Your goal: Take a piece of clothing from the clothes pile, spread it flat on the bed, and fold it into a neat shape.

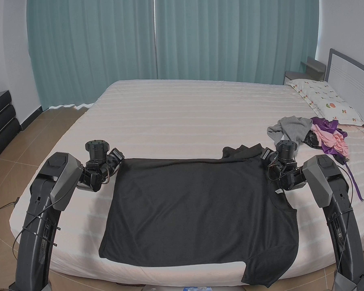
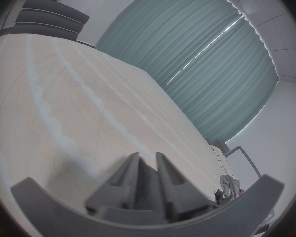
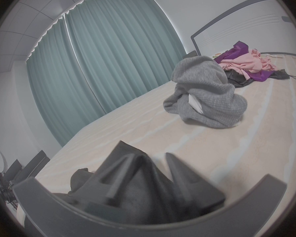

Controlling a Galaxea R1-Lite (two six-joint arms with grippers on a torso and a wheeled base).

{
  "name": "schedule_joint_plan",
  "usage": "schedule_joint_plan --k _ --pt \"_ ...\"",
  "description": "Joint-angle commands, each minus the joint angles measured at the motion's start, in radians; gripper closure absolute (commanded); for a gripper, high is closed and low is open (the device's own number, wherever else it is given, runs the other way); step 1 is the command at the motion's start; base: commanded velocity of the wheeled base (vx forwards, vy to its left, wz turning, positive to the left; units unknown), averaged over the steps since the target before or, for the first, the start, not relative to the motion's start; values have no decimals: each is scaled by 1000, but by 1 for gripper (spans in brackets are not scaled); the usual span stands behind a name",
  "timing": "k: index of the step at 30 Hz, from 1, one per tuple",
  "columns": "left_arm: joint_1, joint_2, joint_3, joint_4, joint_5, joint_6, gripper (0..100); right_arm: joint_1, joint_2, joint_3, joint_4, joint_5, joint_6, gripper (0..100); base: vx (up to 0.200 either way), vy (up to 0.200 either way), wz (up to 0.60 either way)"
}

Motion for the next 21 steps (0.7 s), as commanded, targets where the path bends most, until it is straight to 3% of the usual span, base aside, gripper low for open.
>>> schedule_joint_plan --k 1,8,13,15,21 --pt "-1 4 -8 3 1 0 0 1 -3 31 -4 1 1 0 0 0 0" --pt "0 -12 18 0 13 -6 0 -28 -125 180 -22 4 16 0 0 0 0" --pt "9 -133 163 -23 36 -42 0 -59 -254 334 -85 9 16 0 0 0 0" --pt "12 -297 370 -74 38 -99 0 -67 -395 541 -114 30 19 0 0 0 0" --pt "19 -532 676 -117 -2 -120 0 -65 -671 993 -226 191 48 0 0 0 0"
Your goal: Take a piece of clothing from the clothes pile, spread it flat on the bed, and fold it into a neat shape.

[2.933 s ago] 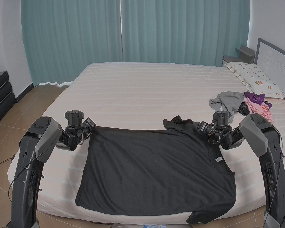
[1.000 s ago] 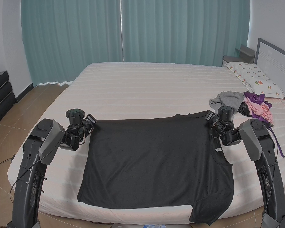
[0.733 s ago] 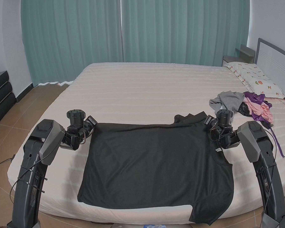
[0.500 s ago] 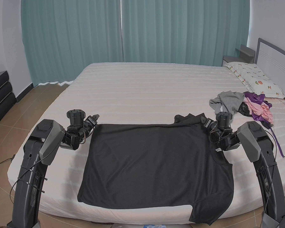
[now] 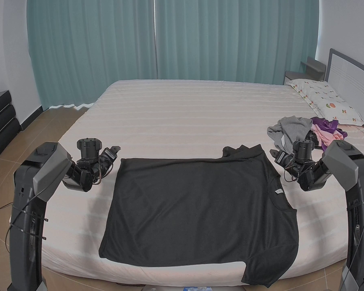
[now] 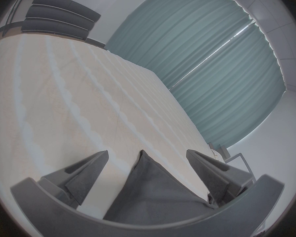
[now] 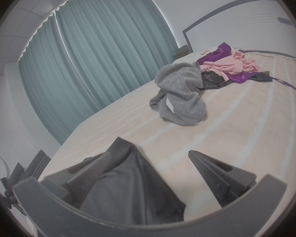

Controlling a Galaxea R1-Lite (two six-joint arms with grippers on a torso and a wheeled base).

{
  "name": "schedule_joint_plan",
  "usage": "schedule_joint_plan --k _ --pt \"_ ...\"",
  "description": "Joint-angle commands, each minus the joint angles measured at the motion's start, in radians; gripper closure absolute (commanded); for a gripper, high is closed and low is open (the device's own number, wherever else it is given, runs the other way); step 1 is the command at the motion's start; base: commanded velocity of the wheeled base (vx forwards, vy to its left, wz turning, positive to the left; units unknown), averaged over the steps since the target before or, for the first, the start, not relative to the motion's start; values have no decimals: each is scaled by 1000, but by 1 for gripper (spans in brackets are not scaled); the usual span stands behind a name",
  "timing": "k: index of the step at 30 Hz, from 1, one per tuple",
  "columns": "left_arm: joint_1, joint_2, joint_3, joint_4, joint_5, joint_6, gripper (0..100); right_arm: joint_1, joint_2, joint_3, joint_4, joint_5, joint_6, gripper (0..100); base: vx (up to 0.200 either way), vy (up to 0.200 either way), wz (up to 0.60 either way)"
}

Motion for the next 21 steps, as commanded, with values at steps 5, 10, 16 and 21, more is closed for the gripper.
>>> schedule_joint_plan --k 5,10,16,21 --pt "13 -481 592 -66 -84 -53 0 -3 -532 739 -146 201 33 0 0 0 0" --pt "16 -612 884 -102 -204 -58 0 8 -644 989 -165 224 67 0 0 0 0" --pt "8 -710 1125 -179 -259 -85 0 8 -751 1199 -275 310 217 0 0 0 0" --pt "-10 -767 1252 -207 -305 -87 0 11 -757 1321 -316 373 217 0 0 0 0"
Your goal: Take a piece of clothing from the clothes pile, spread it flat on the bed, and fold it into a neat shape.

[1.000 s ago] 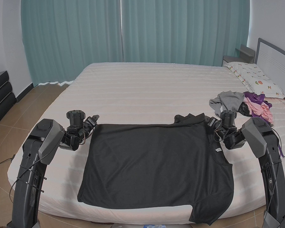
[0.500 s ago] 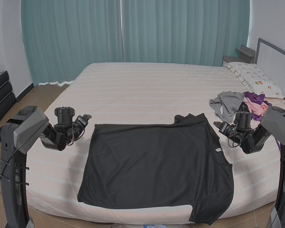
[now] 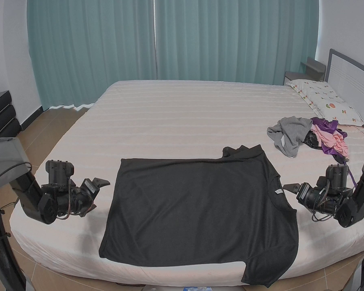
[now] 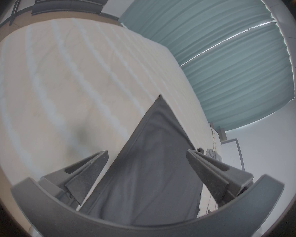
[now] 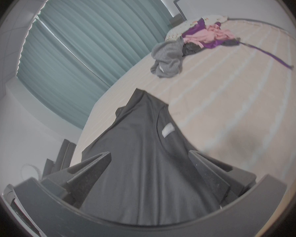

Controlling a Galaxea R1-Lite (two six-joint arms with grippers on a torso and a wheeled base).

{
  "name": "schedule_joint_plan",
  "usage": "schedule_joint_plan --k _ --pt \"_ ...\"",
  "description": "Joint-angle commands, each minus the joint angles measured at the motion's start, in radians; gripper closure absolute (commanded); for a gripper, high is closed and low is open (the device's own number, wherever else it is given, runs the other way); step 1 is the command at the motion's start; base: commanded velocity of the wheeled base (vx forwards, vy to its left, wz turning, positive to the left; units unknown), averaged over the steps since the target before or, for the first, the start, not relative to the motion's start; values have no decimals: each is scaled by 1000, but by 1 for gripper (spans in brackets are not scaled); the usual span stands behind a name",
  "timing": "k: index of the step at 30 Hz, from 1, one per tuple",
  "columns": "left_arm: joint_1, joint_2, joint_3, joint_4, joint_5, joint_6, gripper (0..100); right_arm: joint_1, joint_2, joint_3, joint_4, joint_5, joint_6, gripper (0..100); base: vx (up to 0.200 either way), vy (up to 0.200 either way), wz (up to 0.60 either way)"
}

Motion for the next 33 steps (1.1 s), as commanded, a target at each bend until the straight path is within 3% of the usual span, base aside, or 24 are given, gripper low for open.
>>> schedule_joint_plan --k 1,7,13,22,33 --pt "-21 -248 340 -76 -106 -25 0 8 -204 321 -106 122 81 0 0 0 0" --pt "-30 -226 389 -76 -135 -36 0 8 -141 404 -112 194 83 0 -200 0 0" --pt "-30 -200 396 -76 -143 -37 0 11 -131 415 -109 194 100 0 -200 0 0" --pt "-41 -206 383 -78 -143 -79 0 12 -130 415 -110 196 126 0 0 0 0" --pt "-76 -205 379 -79 -143 -100 0 54 -85 395 -181 182 121 0 0 -200 0"
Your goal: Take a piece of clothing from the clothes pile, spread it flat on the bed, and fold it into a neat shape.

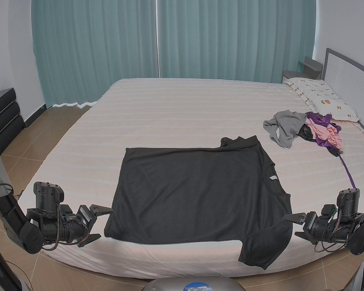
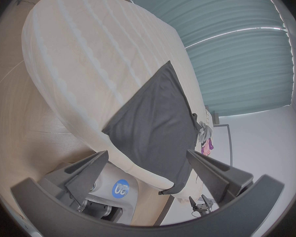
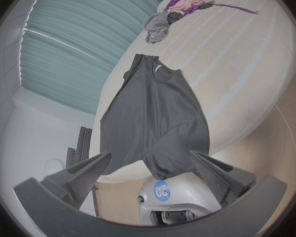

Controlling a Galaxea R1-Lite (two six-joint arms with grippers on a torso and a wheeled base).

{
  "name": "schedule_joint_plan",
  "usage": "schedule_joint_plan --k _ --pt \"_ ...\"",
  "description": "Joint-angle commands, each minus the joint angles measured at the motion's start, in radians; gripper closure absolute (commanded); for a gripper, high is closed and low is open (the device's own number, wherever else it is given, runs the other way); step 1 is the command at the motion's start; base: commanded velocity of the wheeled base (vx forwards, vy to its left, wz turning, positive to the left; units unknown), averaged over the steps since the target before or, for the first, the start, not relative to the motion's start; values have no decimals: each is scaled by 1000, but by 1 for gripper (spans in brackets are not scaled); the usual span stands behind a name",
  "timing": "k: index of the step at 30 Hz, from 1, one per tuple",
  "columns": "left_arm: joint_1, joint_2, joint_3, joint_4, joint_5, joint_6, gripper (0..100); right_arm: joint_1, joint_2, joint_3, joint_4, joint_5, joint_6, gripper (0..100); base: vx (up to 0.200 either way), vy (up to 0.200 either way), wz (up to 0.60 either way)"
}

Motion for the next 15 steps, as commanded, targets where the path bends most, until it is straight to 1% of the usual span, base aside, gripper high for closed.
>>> schedule_joint_plan --k 1,3,4,6,7,8,10,13,15 --pt "-5 12 -2 0 3 3 0 35 54 -8 -43 -9 -3 0 0 -200 0" --pt "-3 14 -2 0 11 9 0 43 74 -16 -68 -15 -3 0 0 -200 0" --pt "-2 15 -4 -2 11 12 0 52 96 -31 -86 -37 -7 0 0 -200 0" --pt "6 19 -7 -8 8 12 0 69 125 -61 -91 -75 -8 0 0 0 0" --pt "9 19 -9 -12 8 12 0 72 131 -70 -91 -83 -8 0 0 0 0" --pt "26 20 -12 -31 9 14 0 79 149 -99 -91 -101 -8 0 0 0 0" --pt "52 22 -12 -49 8 26 0 87 163 -122 -89 -104 -8 0 0 0 0" --pt "126 37 -15 -52 -3 138 0 92 196 -159 -89 -104 -7 0 0 0 0" --pt "153 60 -29 -48 -3 188 0 90 214 -171 -91 -104 -3 0 0 0 0"
